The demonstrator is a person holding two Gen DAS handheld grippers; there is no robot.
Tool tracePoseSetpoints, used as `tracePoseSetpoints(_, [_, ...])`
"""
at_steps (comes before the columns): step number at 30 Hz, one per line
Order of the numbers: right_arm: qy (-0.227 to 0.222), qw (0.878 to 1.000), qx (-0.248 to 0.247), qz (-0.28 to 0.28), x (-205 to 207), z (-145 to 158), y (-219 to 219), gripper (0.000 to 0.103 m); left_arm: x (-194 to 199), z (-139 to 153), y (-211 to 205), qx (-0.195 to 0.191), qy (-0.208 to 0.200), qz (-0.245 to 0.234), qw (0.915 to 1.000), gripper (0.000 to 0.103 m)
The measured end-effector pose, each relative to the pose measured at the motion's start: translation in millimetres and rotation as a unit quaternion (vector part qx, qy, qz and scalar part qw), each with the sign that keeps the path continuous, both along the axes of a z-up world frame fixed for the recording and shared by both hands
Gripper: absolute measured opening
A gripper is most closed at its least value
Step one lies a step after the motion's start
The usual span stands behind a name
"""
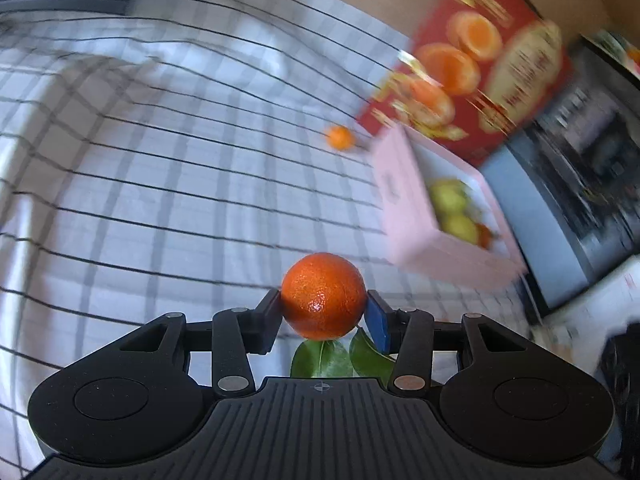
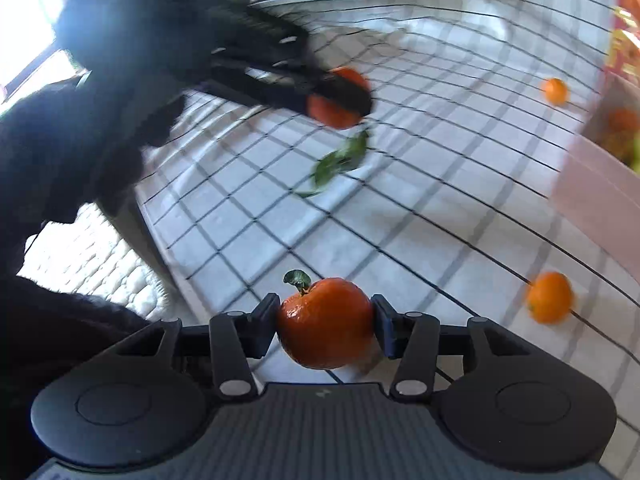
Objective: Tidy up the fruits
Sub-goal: 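Lower both tangerines into the pink box and open both grippers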
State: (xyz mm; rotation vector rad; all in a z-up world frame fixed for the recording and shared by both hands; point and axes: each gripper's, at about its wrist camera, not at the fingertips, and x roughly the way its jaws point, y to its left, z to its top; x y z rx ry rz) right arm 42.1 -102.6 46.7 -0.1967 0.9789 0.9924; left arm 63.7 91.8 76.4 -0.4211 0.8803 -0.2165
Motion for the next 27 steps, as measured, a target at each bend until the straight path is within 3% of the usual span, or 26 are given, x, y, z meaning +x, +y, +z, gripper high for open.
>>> tracePoseSetpoints(3, [-0.005,0.998,0.022,-0.054,5,17,-30,0.049,1,18,-21,-0.031,-0.017,-0.053,0.998,0.05])
tracePoseSetpoints(7, [-0.092,0.984,0.061,-0.137,10,78,-85,0.049,23,80,-50,-0.041,-0.108,-0.115,0.9866,0.05])
tracePoseSetpoints(10, [-0.179,0.955,0.091,-0.217,17,138,-129,0.049,59,129,-73,-0.04,-0.166,-0.13,0.9766,0.05])
tracePoseSetpoints(13, [-0.232,0.926,0.096,-0.281,22,166,-156,0.049,114,149,-100,-0.038,-0.173,-0.117,0.9773,0.05])
tracePoseSetpoints(16, [-0.242,0.91,0.086,-0.327,27,165,-169,0.049,176,133,-127,-0.055,-0.129,-0.107,0.9844,0.05])
tracePoseSetpoints(19, [-0.213,0.908,0.089,-0.35,32,147,-176,0.049,224,97,-147,-0.05,-0.067,-0.097,0.9918,0.05])
tracePoseSetpoints(23, [-0.172,0.905,0.078,-0.382,37,118,-181,0.049,264,51,-165,-0.015,-0.02,-0.102,0.9944,0.05])
tracePoseSetpoints(27, [-0.147,0.904,0.068,-0.395,46,104,-189,0.049,274,18,-158,0.0,0.021,-0.096,0.9952,0.05])
